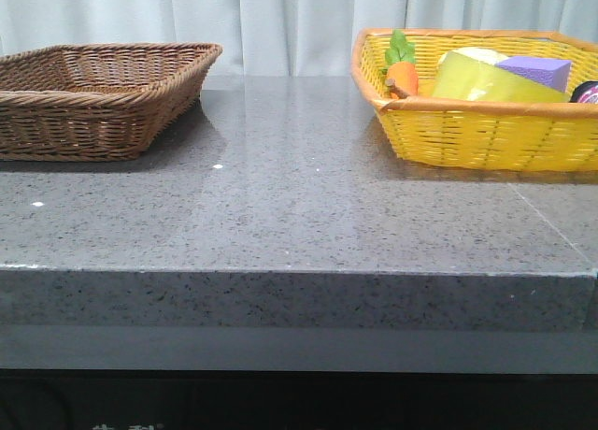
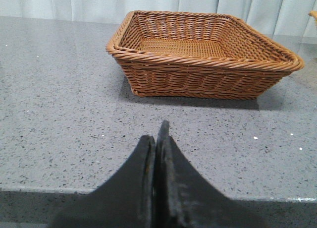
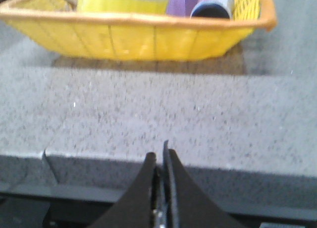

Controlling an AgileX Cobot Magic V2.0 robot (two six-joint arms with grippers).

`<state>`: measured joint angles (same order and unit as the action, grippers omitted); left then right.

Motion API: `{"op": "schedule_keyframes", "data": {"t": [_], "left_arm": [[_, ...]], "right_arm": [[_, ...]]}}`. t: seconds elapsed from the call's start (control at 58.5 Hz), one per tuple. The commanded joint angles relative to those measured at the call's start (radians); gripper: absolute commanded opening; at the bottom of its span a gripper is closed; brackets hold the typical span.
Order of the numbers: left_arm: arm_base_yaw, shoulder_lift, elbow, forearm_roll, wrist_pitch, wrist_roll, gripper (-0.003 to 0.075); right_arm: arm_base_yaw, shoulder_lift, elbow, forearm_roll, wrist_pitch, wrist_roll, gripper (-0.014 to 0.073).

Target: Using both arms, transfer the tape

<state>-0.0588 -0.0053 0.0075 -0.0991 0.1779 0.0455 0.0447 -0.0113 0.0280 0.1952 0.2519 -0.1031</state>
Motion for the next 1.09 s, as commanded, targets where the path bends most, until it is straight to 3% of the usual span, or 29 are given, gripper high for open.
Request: {"op": "schedule_keyframes", "data": {"t": [0.0, 0.599, 0.838, 1.078], "left_arm": [[0.001, -0.018, 0.04, -0.002, -0.083, -0.011, -0.002], [0.001, -0.018, 0.04, -0.002, -0.102, -0.011, -0.002], [0.001, -0.018, -0.003, -0.002, -0.214, -0.011, -0.002], [0.001, 0.086, -0.29, -0.002, -0.002, -0.011, -0.002]], "right_arm": [[-0.001, -0.025, -0.026, -0.002, -0.107, -0.01, -0.0088], [-0.001, -0.025, -0.026, -0.002, -0.19, -0.01, -0.0088], [-0.001, -0.025, -0.05, -0.002, -0.211, -0.01, -0.0088], [-0.001, 0.024, -0.265, -0.002, -0.089, -0.01, -0.0087]]}}
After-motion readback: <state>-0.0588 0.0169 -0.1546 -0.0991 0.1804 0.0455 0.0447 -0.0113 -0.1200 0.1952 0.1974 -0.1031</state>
